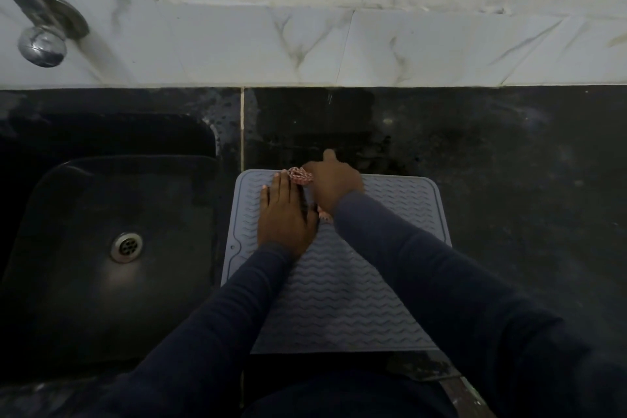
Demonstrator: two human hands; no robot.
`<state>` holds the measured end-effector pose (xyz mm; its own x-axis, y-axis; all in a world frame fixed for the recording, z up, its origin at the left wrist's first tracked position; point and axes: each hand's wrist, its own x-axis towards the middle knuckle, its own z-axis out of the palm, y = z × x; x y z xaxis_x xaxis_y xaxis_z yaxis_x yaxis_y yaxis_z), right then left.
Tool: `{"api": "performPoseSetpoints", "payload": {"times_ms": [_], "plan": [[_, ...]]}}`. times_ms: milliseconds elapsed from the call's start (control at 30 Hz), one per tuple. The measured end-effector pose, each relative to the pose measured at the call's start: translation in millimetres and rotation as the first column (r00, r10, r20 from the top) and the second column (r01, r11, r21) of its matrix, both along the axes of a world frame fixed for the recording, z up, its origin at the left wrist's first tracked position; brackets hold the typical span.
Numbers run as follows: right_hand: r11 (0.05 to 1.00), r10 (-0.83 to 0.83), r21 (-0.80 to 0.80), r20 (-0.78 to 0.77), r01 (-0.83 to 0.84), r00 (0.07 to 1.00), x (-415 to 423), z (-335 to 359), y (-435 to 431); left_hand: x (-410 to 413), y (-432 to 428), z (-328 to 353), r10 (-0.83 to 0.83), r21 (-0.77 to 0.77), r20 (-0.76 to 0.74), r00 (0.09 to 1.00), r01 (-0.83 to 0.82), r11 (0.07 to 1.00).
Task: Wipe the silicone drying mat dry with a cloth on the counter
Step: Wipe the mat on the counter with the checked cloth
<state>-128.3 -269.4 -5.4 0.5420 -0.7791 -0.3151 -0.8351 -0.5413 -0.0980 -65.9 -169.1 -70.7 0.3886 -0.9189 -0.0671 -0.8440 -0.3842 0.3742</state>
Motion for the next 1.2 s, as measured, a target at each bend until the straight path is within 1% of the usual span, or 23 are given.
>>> {"api": "performPoseSetpoints", "payload": {"times_ms": [67, 267, 367, 433, 500, 533, 600, 667, 733, 800, 900, 1000, 1100, 1200], "plan": [[1.0, -0.018, -0.023, -0.011, 0.017, 1.0, -15, -2, -8, 1, 0, -4, 0.005, 0.002, 0.01, 1.0, -0.005, 1.0], [0.982, -0.191, -0.01, -0.053, 0.191, 0.98, -88, 1, -47, 2, -1, -12, 0.021, -0.02, 0.007, 1.0, -0.021, 1.0], [0.978, -0.209, 0.008, -0.046, 0.21, 0.977, -87, 4, -53, 2, -1, -12, 0.026, -0.039, -0.012, 1.0, -0.026, 0.999], [0.986, -0.167, 0.032, 0.042, 0.166, 0.985, -68, 4, -47, 1, 0, -10, 0.053, -0.077, -0.044, 0.998, -0.056, 0.995], [0.995, -0.084, 0.06, 0.144, 0.076, 0.986, -40, 5, -33, 3, 1, -6, 0.146, -0.141, -0.113, 0.983, -0.161, 0.977], [0.997, -0.036, 0.074, 0.172, 0.023, 0.985, -23, 6, -25, 6, 3, -4, 0.211, -0.163, -0.144, 0.967, -0.233, 0.959], [0.991, 0.065, 0.105, 0.182, -0.085, 0.981, 8, 9, -12, 16, 9, -2, 0.307, -0.17, -0.16, 0.938, -0.332, 0.928], [0.978, 0.15, 0.12, 0.158, -0.17, 0.976, 33, 11, -5, 25, 14, -3, 0.303, -0.165, -0.167, 0.938, -0.329, 0.93], [0.971, 0.199, 0.113, 0.106, -0.211, 0.974, 50, 11, -2, 28, 18, -5, 0.261, -0.16, -0.136, 0.956, -0.281, 0.946], [0.968, 0.238, 0.076, 0.04, -0.241, 0.97, 57, 10, -1, 27, 20, -8, 0.238, -0.117, -0.052, 0.97, -0.242, 0.963], [0.965, 0.26, 0.037, -0.012, -0.259, 0.966, 49, 11, -4, 26, 20, -12, 0.239, -0.051, 0.027, 0.971, -0.237, 0.97], [0.978, 0.207, 0.045, -0.035, -0.206, 0.978, 31, 11, -12, 26, 20, -12, 0.23, -0.008, 0.047, 0.972, -0.23, 0.973], [0.988, 0.147, 0.05, -0.055, -0.144, 0.988, 11, 10, -19, 25, 20, -10, 0.222, -0.013, 0.047, 0.974, -0.221, 0.975], [0.995, 0.098, 0.036, -0.058, -0.096, 0.994, -11, 10, -27, 24, 17, -6, 0.206, 0.027, 0.109, 0.972, -0.21, 0.977]]}}
